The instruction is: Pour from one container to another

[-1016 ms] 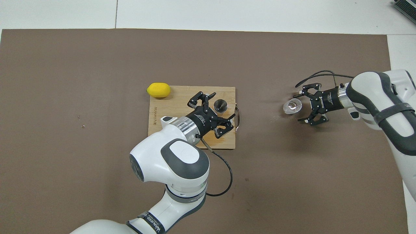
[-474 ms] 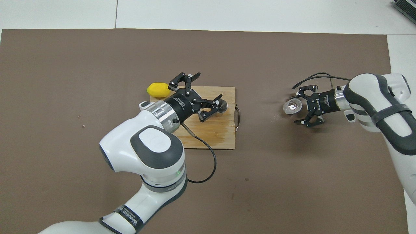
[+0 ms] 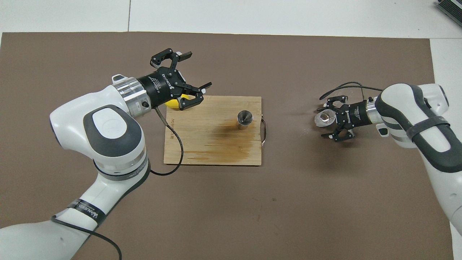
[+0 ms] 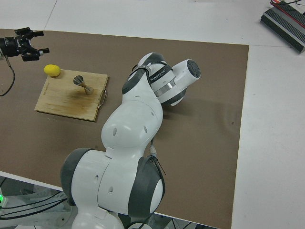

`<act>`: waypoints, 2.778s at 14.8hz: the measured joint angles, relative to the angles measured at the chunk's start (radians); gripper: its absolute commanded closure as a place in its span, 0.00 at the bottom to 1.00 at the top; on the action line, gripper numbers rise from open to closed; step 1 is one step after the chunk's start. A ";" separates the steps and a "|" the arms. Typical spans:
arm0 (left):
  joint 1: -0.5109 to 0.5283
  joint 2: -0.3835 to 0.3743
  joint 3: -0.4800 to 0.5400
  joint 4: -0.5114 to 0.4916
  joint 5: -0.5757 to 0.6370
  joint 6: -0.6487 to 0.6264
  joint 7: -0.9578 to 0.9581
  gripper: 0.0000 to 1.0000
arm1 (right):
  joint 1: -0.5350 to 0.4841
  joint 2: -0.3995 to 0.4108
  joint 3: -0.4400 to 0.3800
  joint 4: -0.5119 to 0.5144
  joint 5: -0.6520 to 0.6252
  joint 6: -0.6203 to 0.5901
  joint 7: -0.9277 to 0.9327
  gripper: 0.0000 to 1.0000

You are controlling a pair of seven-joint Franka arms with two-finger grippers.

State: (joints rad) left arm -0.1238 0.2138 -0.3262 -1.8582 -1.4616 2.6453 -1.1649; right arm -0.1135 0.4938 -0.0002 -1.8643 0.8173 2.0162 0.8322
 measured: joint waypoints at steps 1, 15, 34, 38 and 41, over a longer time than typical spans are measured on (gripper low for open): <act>0.020 -0.003 0.000 0.000 0.082 -0.038 -0.001 0.00 | 0.000 -0.001 -0.001 -0.001 0.000 0.000 -0.001 0.56; 0.177 -0.006 0.003 0.110 1.191 -0.307 0.023 0.00 | 0.116 -0.099 -0.003 0.037 -0.042 0.052 0.243 0.92; 0.379 -0.190 0.007 0.118 1.481 -0.838 1.089 0.00 | 0.448 -0.105 -0.001 0.253 -0.521 0.087 0.808 0.92; 0.389 -0.279 0.017 0.119 1.446 -0.927 1.088 0.00 | 0.482 -0.105 -0.001 0.254 -0.581 0.090 0.815 0.92; 0.407 -0.286 0.018 0.119 1.423 -0.938 1.090 0.00 | 0.503 -0.105 -0.001 0.254 -0.616 0.097 0.825 0.92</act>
State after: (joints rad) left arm 0.2827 -0.0719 -0.3078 -1.7392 -0.0385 1.7074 -0.0749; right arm 0.3897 0.3889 -0.0009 -1.6102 0.2017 2.1133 1.6568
